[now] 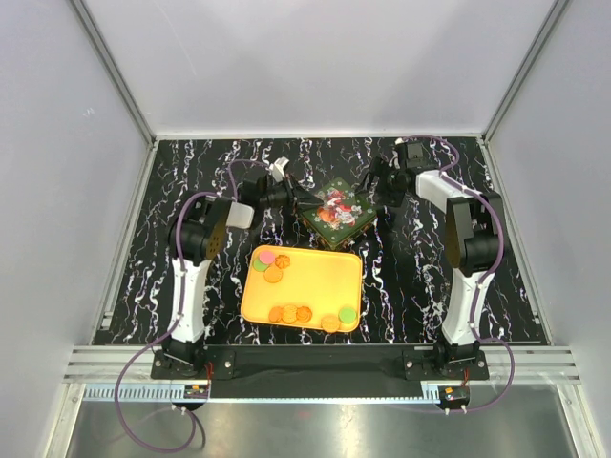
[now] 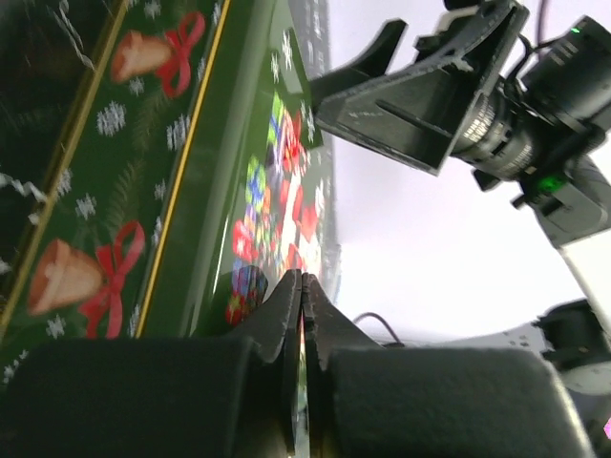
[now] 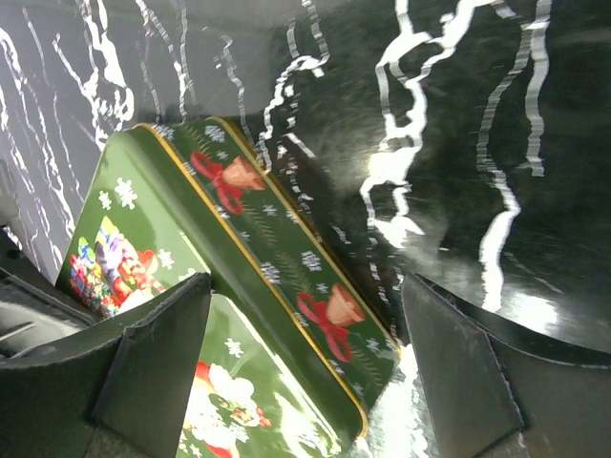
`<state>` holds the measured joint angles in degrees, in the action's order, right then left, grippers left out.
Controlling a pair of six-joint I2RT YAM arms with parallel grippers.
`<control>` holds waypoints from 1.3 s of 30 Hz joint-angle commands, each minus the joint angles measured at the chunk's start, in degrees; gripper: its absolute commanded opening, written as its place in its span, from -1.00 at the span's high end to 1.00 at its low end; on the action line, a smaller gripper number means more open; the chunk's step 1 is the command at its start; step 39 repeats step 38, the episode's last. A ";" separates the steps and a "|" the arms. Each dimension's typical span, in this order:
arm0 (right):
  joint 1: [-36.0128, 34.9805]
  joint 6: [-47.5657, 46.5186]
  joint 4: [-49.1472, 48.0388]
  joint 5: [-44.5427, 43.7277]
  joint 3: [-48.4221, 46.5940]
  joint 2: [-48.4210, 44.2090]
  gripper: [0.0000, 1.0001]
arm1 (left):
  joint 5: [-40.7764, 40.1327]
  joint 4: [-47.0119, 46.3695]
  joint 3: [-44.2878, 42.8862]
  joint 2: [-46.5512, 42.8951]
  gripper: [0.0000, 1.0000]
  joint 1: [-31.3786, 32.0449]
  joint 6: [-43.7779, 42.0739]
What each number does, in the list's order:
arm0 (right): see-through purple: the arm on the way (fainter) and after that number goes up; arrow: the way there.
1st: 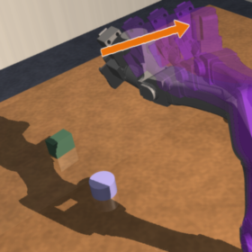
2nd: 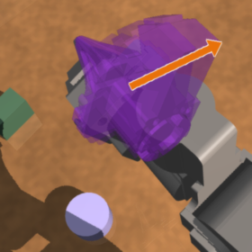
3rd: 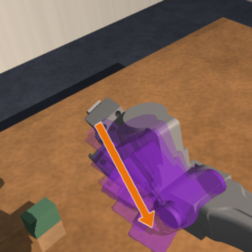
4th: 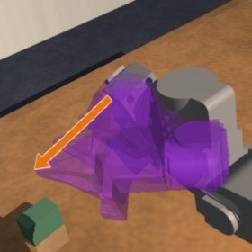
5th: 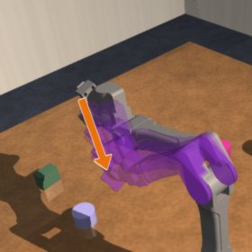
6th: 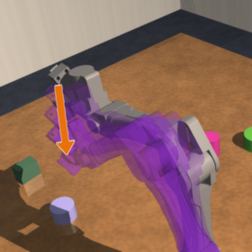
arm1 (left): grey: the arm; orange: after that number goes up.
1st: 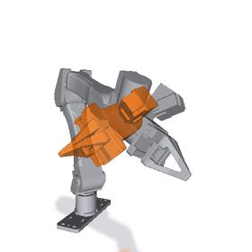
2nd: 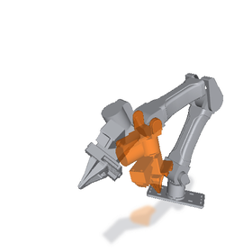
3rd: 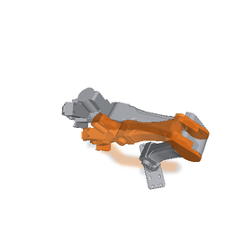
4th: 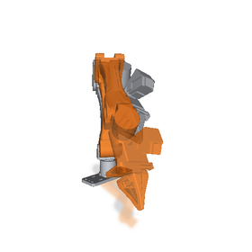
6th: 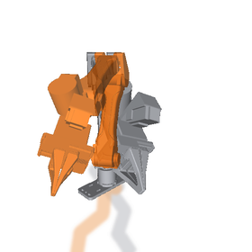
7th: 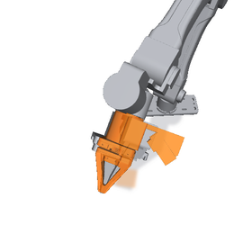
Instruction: Pack the cookies
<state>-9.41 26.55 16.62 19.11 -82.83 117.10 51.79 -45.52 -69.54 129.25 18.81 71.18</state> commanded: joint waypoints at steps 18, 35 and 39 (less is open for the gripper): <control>4.58 2.90 2.71 -9.18 12.42 -39.12 -0.99 | -35.69 55.50 3.25 -45.82 -0.54 1.40 -33.03; 4.49 1.32 8.08 -15.16 27.19 -61.64 -1.00 | -44.67 68.01 19.44 -75.46 -0.97 4.66 -46.12; 4.58 1.23 7.99 -15.60 26.40 -61.46 -1.00 | -44.67 68.89 18.92 -75.99 -0.97 4.66 -47.09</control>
